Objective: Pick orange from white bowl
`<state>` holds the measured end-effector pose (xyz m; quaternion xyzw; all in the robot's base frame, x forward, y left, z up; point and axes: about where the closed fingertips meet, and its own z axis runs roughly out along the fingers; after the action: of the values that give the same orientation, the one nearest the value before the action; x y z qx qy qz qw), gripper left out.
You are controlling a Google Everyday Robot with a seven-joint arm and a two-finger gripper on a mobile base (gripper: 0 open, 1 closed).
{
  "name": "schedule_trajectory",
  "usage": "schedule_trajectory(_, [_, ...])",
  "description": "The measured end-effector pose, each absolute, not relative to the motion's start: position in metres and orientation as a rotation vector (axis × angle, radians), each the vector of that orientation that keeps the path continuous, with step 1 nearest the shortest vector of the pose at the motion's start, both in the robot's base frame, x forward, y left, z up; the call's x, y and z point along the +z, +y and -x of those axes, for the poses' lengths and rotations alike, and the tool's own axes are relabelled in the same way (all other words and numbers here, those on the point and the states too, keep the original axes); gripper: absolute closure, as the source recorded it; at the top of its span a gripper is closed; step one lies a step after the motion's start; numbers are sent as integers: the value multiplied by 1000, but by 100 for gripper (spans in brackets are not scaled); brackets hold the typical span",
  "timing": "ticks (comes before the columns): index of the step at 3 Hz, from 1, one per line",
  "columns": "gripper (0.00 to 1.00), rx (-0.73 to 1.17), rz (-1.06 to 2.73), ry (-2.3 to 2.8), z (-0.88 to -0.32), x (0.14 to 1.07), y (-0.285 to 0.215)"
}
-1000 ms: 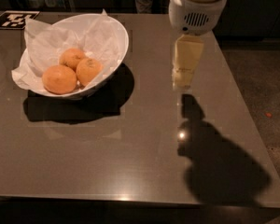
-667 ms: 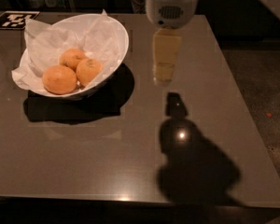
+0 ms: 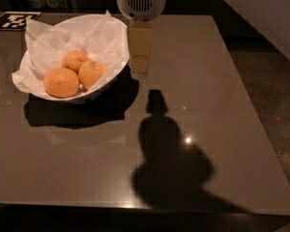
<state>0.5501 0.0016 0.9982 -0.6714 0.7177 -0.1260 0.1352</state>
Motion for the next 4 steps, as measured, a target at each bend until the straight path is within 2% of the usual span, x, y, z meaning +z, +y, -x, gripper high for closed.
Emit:
schedule_trajectory(2, [0,-315,2044,1938,-563,990,71])
schedule_trajectory(4, [0,-191,2121,1922,-576,968,108])
